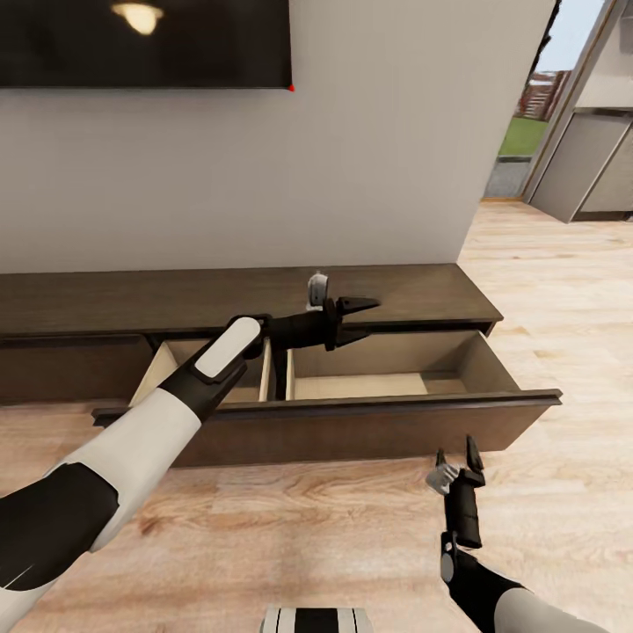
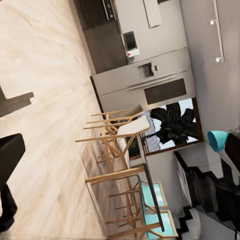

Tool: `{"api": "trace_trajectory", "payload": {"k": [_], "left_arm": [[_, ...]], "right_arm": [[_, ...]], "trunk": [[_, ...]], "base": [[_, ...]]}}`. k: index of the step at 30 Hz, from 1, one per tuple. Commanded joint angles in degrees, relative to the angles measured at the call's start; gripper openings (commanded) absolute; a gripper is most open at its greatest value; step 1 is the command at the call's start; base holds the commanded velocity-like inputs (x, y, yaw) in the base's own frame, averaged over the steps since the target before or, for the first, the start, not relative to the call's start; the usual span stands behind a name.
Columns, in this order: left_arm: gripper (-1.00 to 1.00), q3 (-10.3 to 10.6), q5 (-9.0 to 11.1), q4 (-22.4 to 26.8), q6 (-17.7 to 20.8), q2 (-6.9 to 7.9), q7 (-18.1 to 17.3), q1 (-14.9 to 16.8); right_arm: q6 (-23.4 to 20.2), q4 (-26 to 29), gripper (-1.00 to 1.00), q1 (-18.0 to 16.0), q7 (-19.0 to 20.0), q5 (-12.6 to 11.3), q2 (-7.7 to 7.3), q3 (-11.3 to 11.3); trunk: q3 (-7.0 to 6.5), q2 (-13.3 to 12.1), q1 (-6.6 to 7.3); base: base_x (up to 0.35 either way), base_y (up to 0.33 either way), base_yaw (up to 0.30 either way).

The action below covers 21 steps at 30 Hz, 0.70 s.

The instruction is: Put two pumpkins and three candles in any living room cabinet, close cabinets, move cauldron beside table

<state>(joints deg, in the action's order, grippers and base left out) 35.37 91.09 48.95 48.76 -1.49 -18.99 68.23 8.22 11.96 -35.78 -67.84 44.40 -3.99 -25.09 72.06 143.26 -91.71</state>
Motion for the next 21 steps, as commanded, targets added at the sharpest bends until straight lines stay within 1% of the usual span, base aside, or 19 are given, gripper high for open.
{"api": "trace_trajectory", "payload": {"k": [1,2,3,4,6,7,8,9,10,11,12,13,14,15,17,18,19,20,21], "left_arm": [[1.0,0.1,-1.6,-0.1,0.1,0.44,0.2,-0.3],[1.0,0.1,-2.9,-0.1,0.1,0.71,0.2,-0.4],[1.0,0.1,-5.3,-0.4,0.0,1.09,0.2,-0.7],[1.0,0.1,-6.4,-0.6,0.0,1.28,0.3,-1.2],[1.0,0.1,-7.4,-0.8,0.0,1.46,0.4,-1.7],[1.0,0.1,-8.1,-0.8,0.0,1.53,0.5,-1.9],[1.0,0.1,-8.6,-0.9,-0.1,1.58,0.6,-2.0],[1.0,0.1,-10.7,-0.9,-0.2,2.04,0.9,-2.2],[1.0,0.1,-12.3,-1.0,-0.6,2.56,1.0,-2.3],[1.0,0.1,-14.0,-1.4,-1.3,3.0,1.1,-2.4],[1.0,0.1,-16.5,-2.6,-2.9,3.38,1.2,-2.4],[1.0,0.1,-17.9,-3.9,-4.1,3.52,1.3,-2.5],[1.0,0.1,-19.7,-6.4,-5.6,3.6,1.3,-2.5],[1.0,0.1,-20.5,-8.1,-6.4,3.57,1.3,-2.5],[1.0,0.5,-21.7,-10.9,-7.4,3.48,1.2,-2.5],[1.0,1.0,-22.1,-11.7,-7.7,3.43,1.2,-2.6],[1.0,1.8,-22.4,-12.3,-8.1,3.43,1.2,-2.7],[1.0,3.8,-22.7,-12.7,-9.0,3.34,1.3,-2.7],[1.0,4.6,-22.8,-12.5,-9.3,3.29,1.2,-2.7]], "right_arm": [[0.6,1.3,1.0,0.0,0.1,-0.1,-2.28,3.1],[1.0,2.3,1.0,0.0,0.4,-0.1,-3.64,5.6],[1.5,5.3,1.0,0.0,2.8,-0.4,-6.26,11.5],[1.7,8.7,1.0,0.0,7.7,-1.6,-8.58,17.4],[1.7,13.5,1.0,0.0,16.7,-4.7,-11.31,26.3],[1.5,16.5,1.0,0.0,22.3,-6.9,-12.49,31.1],[1.4,18.2,1.0,0.0,25.3,-8.1,-13.1,33.7],[0.3,23.7,1.0,0.0,34.6,-11.6,-14.74,41.0],[-1.6,27.4,1.0,0.0,40.6,-13.4,-15.64,45.4],[-4.7,31.0,1.0,0.0,46.3,-14.8,-16.34,49.3],[-11.0,36.3,1.0,0.0,54.4,-16.0,-17.05,54.1],[-15.4,39.8,1.0,0.0,59.5,-16.5,-17.37,56.6],[-21.1,44.9,1.0,0.0,66.9,-17.0,-17.76,59.5],[-24.1,48.2,1.0,0.0,71.5,-17.1,-17.91,61.0],[-29.2,54.2,1.0,0.0,79.8,-17.3,-18.02,63.7],[-31.6,56.8,1.0,0.0,83.4,-17.3,-18.06,64.8],[-34.3,59.1,1.0,0.0,86.8,-17.4,-18.11,65.8],[-39.9,62.7,1.0,0.0,93.0,-17.4,-18.45,66.9],[-42.3,64.0,1.0,0.0,95.7,-17.4,-18.74,67.2]], "trunk": [[0.0,0.0,0.0],[0.0,0.0,0.0],[0.0,0.0,0.0],[0.0,0.0,0.0],[0.0,0.0,0.0],[0.0,0.0,0.0],[0.0,0.0,0.0],[0.0,0.0,0.0],[0.0,0.0,0.0],[0.0,0.0,0.0],[0.0,0.0,0.0],[0.0,0.0,0.0],[0.0,0.0,0.0],[0.0,0.0,0.0],[0.0,0.0,0.0],[0.0,0.0,0.0],[0.0,0.0,0.0],[0.0,0.0,0.0],[0.0,0.0,0.0]], "base": [[0.0,0.0,0.0],[0.0,0.0,0.0],[0.0,0.0,0.0],[0.0,0.0,0.0],[0.0,0.0,0.0],[0.0,0.0,0.0],[0.0,0.0,0.0],[0.0,0.0,0.0],[0.0,0.0,0.0],[0.0,0.0,0.0],[0.0,0.0,0.0],[0.0,0.0,0.0],[0.0,0.0,0.0],[0.0,0.0,0.0],[0.0,0.0,0.0],[0.0,0.0,0.0],[0.0,0.0,0.0],[0.0,0.0,0.0],[0.0,0.0,0.0]]}}
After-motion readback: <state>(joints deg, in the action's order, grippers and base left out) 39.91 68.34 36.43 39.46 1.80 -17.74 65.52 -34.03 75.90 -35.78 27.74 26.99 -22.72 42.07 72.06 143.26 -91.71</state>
